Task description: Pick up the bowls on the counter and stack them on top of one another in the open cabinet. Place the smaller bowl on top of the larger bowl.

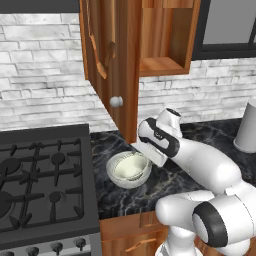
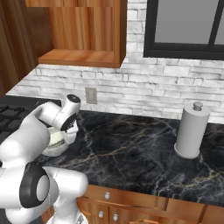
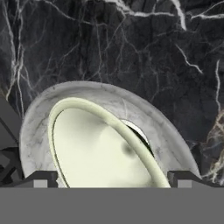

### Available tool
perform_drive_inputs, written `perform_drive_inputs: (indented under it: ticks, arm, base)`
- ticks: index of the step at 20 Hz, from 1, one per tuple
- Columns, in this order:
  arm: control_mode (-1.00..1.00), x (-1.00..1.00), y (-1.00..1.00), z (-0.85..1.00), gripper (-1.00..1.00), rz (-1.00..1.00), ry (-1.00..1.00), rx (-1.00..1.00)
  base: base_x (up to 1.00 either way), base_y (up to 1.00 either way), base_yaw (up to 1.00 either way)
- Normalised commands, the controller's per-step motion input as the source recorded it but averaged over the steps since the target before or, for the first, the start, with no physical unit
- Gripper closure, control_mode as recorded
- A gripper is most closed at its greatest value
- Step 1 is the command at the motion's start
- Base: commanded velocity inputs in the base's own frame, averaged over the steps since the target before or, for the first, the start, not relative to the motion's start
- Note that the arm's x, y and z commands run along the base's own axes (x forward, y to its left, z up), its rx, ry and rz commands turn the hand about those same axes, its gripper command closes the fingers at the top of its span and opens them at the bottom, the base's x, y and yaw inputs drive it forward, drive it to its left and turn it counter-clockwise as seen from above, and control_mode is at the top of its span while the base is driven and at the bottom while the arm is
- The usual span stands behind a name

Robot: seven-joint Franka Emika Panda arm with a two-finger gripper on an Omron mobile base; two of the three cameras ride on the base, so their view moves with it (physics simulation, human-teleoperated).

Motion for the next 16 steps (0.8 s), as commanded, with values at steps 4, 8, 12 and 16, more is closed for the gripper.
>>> perform_drive_inputs:
  ticks: [4, 8, 12, 16]
  arm:
    - [-1.0, -0.02, -0.12, -0.22, -1.0, 0.0, -0.06, 0.05]
    - [-1.0, -0.04, -0.24, -0.06, -1.0, 0.0, 0.0, 0.03]
    - [-1.0, 0.0, -0.19, 0.01, -1.0, 0.0, 0.01, 0.04]
    - [-1.0, 0.0, -0.17, 0.15, -1.0, 0.0, 0.08, 0.02]
  base:
    - [0.0, 0.0, 0.0]
    - [0.0, 0.0, 0.0]
    - [0.0, 0.0, 0.0]
    - [0.0, 0.0, 0.0]
